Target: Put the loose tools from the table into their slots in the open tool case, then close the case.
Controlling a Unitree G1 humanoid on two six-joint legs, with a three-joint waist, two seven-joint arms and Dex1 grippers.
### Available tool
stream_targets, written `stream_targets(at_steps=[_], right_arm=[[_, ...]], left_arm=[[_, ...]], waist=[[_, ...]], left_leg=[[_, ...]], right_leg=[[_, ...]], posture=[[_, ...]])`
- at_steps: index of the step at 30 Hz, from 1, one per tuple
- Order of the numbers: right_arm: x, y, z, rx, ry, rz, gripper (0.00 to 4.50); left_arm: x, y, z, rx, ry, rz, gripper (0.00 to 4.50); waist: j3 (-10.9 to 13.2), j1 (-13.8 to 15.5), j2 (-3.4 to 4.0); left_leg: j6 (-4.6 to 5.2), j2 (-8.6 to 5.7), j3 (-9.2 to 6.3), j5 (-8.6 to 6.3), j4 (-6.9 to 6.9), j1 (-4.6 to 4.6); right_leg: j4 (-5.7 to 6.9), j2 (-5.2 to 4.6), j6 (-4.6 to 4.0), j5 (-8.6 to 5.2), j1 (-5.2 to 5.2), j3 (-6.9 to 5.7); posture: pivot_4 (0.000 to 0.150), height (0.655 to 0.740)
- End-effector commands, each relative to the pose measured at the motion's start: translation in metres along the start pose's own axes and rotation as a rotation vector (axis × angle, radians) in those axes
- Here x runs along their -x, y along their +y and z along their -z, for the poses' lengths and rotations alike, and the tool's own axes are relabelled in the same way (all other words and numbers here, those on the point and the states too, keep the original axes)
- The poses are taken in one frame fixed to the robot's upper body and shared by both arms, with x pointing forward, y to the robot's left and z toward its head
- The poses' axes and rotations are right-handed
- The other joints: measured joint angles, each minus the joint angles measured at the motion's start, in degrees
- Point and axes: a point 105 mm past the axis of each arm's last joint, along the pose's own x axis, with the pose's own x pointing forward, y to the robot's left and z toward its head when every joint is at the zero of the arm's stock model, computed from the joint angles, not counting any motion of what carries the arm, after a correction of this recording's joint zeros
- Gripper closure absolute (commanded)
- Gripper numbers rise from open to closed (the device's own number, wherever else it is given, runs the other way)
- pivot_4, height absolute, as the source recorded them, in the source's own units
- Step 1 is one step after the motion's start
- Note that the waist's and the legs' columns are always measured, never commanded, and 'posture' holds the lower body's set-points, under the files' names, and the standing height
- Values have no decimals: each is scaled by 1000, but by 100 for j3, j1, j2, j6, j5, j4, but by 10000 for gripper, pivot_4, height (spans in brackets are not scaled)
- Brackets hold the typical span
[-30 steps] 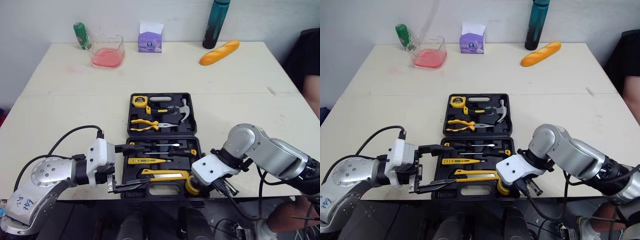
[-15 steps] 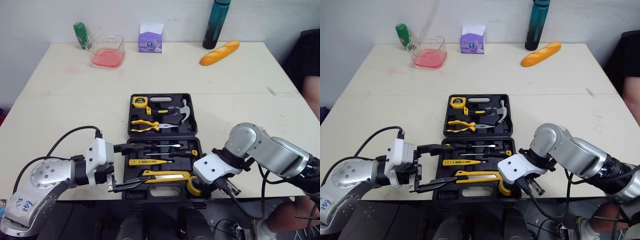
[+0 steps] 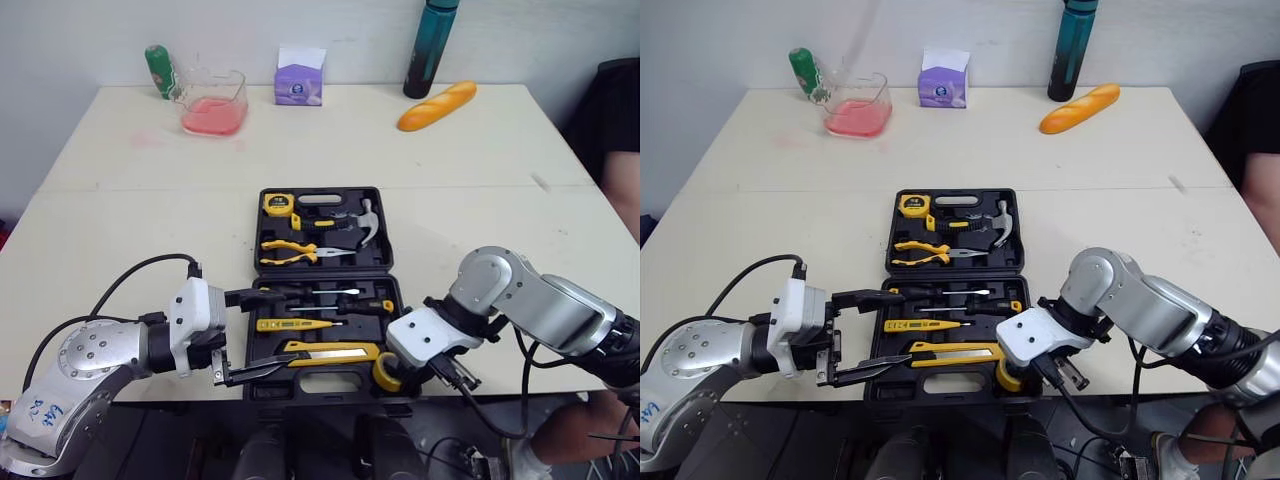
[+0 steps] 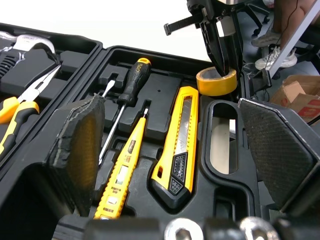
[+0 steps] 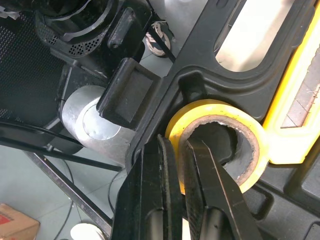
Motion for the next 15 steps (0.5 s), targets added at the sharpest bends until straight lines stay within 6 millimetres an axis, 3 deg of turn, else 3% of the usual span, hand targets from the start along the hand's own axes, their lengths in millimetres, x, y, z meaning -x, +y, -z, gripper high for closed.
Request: stream_targets(at_steps=[1,5,8,11,15], right_arm=[[-7,6,4,-7,14,-53,31846],[-7,7,1,-8,-29,-54,11667],[-4,15,-1,-21,-32,-82,101],[4,20,-16,-53,-107,-107,101],[14,23,-16,-36,-67,-108,101]], left_arm=[[2,0,-9,-47,-16,6,0],[2,0,-9,-50,-16,1,0],[2,0,-10,-48,-17,3,0],[3,-1,-10,-47,-15,6,0],[5,0,-10,-46,-12,4,0]], waist=[[0,-1,0],[-3,0,-5],[-4,-1,-7],[-3,-1,-5],[3,-2,4]], left_leg=[[0,0,0,0,0,0],[-1,2,2,-1,-1,0],[-2,2,2,-1,3,0],[-2,3,1,-1,6,1],[-6,8,1,-4,5,-1]], right_leg=[[0,0,0,0,-1,0],[1,2,-2,-1,-1,-1],[1,1,-2,-1,0,-1],[3,-2,-2,-1,-1,1],[2,-7,-6,-3,-6,2]], posture=[[1500,7400],[1500,7400],[1500,7400],[1500,7400],[1500,7400]])
